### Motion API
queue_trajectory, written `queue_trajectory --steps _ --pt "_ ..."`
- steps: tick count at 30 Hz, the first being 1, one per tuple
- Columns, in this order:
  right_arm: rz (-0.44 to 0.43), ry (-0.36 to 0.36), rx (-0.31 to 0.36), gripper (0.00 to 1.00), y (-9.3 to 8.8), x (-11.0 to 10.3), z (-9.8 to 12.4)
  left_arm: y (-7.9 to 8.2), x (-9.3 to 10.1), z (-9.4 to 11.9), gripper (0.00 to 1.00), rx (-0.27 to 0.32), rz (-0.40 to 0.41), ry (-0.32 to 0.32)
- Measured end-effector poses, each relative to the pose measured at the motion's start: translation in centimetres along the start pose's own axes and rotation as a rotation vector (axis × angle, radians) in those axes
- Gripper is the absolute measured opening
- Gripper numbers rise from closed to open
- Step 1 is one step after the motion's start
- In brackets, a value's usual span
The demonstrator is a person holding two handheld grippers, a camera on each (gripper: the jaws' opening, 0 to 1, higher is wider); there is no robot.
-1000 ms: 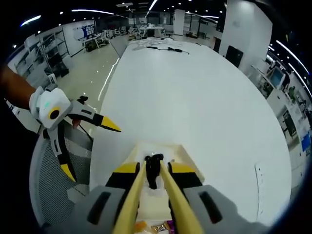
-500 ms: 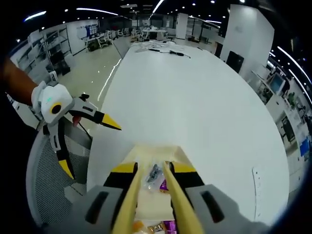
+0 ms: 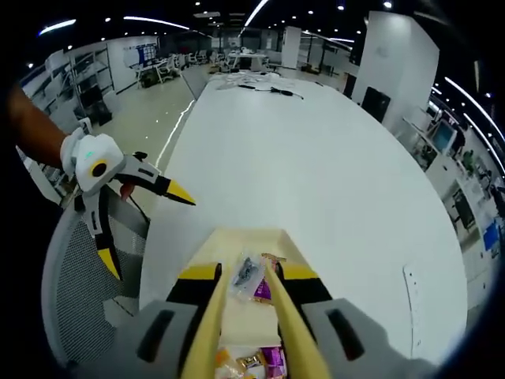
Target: Place the target food into the container with the food tongs after gripping and lifting it, then release it inside without dropping or visibly crushing the food.
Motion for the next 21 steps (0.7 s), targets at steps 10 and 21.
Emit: queue_trajectory --steps 10,21 --pt "0.013 -0.042 0.008 0.27 -3.0 1.3 3.0 0.0 0.1 -0.1 0.99 -0.003 -0.003 -0.007" --pt "-0.010 -0.083 -0.006 0.27 -8.2 2.7 6.0 -0.2 0.1 -0.1 0.99 -0.020 0.003 -0.005"
Point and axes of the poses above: the point that each gripper's makers call its tool centre point, and the gripper's own axes: z roughly backward along the fingers, x roughly to its right, y roughly out of its top, the point moved 7 cm from there along z, roughly backward along the fingers, and after that the axes turned 6 degrees about -z, right-handed, at the moved point
